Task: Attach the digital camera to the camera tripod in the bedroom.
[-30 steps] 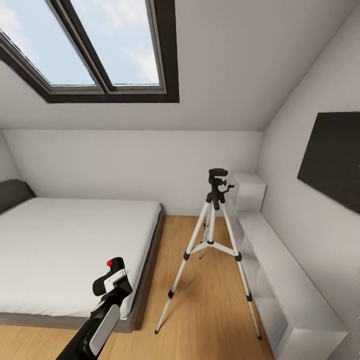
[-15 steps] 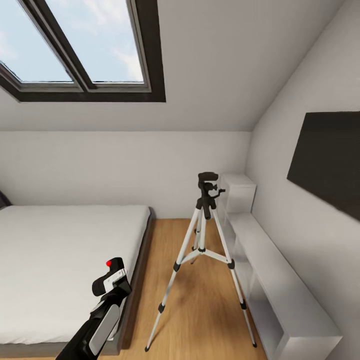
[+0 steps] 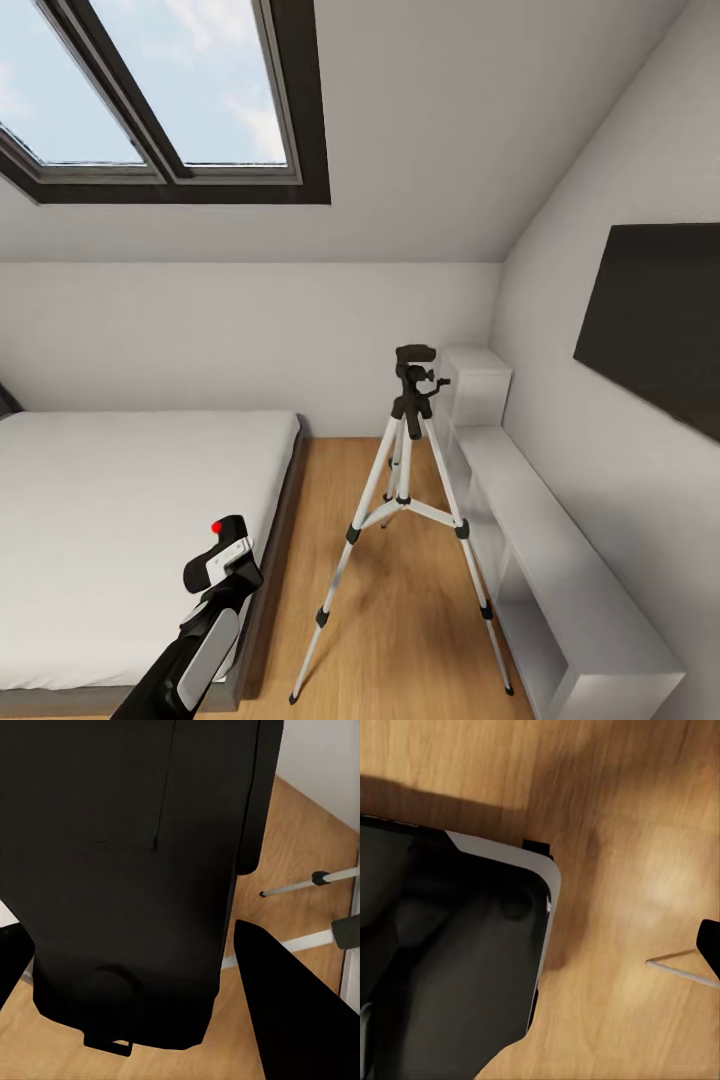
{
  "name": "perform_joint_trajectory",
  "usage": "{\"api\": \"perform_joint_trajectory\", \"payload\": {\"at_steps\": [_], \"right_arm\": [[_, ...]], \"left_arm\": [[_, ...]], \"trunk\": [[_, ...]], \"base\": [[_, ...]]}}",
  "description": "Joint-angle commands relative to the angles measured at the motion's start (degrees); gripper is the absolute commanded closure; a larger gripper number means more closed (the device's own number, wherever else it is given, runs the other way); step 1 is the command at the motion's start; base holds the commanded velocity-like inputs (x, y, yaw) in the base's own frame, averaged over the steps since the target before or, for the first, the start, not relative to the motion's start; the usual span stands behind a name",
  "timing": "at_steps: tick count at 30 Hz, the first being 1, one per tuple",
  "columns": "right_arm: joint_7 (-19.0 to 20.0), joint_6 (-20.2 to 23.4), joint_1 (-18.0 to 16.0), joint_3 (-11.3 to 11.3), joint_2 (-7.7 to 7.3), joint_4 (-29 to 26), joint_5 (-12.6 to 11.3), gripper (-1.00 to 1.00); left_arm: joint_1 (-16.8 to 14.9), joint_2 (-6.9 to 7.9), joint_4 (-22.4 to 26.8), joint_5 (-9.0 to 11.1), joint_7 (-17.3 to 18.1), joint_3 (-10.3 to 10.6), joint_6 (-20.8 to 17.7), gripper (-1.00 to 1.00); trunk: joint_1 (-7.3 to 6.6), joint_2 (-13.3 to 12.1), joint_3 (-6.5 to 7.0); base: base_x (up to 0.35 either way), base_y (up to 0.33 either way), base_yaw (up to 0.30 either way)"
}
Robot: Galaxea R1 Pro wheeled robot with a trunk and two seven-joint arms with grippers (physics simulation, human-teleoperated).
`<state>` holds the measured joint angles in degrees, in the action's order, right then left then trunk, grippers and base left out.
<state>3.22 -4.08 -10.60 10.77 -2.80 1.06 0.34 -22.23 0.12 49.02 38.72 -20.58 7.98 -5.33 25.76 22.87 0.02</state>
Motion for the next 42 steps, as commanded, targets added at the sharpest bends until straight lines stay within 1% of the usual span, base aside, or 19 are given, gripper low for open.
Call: {"api": "perform_joint_trajectory", "payload": {"at_steps": [1, 18, 26, 36, 42], "right_arm": [[0.17, -0.22, -0.04, 0.21, -0.01, 0.11, 0.02, -1.0], [0.12, -0.5, -0.04, 0.12, -0.01, 0.15, 0.09, -1.0], [0.15, -0.71, -0.04, -0.02, -0.07, 0.13, 0.23, -1.0], [0.15, -0.74, -0.04, 0.02, -0.18, 0.13, 0.27, -1.0], [0.13, -0.75, -0.04, 0.04, -0.18, 0.14, 0.26, -1.0]], "left_arm": [[-0.01, 0.01, 0.08, 0.12, -0.33, 0.07, -0.24, 1.0], [-0.01, -0.2, 0.12, 0.34, -0.6, -0.19, -0.33, 1.0], [-0.01, -0.14, 0.19, 0.31, -0.6, -0.16, -0.22, 1.0], [-0.01, 0.07, 0.19, 0.31, -0.6, -0.15, -0.21, 1.0], [-0.01, 0.12, 0.25, 0.3, -0.53, -0.09, -0.21, 1.0]], "trunk": [[0.02, 0.05, -0.02], [0.02, 0.05, -0.02], [0.02, 0.05, -0.02], [0.02, 0.05, -0.02], [0.02, 0.05, -0.02]], "base": [[0.0, 0.0, 0.0], [0.009, -0.011, 0.0], [0.13, -0.19, 0.0], [0.221, -0.199, 0.0], [0.044, -0.036, 0.0]]}}
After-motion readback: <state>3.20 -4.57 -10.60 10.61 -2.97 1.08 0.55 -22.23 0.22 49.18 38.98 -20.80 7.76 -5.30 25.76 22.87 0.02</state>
